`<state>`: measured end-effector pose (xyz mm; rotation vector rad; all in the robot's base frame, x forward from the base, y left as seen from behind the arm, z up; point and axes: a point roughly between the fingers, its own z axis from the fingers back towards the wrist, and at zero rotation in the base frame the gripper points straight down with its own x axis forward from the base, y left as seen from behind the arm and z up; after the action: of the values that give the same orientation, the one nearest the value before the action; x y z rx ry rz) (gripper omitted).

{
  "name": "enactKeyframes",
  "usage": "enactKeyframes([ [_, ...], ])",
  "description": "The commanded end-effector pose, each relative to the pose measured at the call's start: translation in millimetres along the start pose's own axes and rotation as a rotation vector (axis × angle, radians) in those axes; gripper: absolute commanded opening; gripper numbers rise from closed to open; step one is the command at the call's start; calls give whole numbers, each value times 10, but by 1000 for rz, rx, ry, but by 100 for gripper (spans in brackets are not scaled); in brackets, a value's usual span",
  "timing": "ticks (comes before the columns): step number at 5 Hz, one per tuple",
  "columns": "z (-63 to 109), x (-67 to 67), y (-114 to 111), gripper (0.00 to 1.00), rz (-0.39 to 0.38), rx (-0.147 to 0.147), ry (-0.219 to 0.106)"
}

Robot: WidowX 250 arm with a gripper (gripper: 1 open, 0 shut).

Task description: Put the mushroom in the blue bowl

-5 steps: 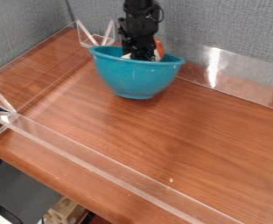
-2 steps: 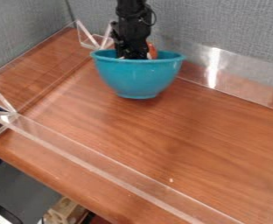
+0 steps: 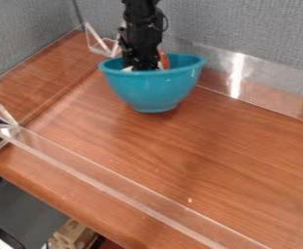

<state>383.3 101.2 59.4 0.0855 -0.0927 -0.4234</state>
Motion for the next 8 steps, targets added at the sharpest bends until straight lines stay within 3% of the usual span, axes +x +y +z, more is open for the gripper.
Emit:
enactKeyframes([
  [1, 340, -4, 130, 0, 23, 59, -68],
  [8, 592, -266, 301, 0, 109, 99, -71],
])
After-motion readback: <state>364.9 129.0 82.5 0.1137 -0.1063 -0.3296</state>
